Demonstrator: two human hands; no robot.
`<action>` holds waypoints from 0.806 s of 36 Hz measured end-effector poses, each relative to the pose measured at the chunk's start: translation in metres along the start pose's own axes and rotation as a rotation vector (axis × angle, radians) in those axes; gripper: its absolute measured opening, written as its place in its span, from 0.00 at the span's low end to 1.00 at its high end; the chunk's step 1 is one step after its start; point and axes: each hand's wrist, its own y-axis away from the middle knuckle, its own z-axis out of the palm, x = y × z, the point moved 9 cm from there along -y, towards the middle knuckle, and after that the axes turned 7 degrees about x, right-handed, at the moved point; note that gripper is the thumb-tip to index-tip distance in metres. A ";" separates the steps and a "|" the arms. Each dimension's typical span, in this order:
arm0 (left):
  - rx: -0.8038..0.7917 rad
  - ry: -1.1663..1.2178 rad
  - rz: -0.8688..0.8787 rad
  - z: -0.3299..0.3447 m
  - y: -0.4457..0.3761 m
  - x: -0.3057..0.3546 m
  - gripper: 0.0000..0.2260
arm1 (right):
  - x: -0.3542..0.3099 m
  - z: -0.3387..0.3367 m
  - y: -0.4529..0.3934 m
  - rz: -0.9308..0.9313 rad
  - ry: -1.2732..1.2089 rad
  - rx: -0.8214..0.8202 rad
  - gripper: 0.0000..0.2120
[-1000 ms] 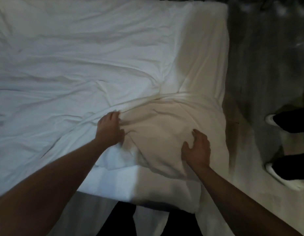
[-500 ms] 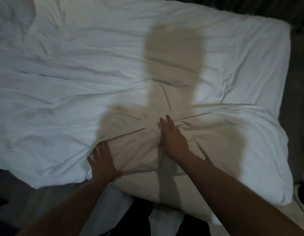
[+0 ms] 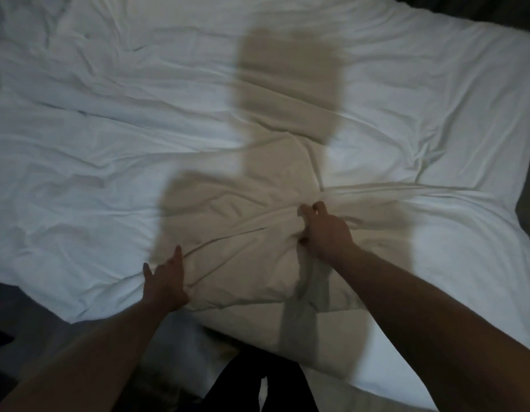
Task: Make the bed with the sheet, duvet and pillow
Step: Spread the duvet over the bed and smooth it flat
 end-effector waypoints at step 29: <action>0.369 0.026 0.320 -0.219 -0.201 0.020 0.39 | -0.002 -0.027 -0.053 0.438 -0.238 0.026 0.37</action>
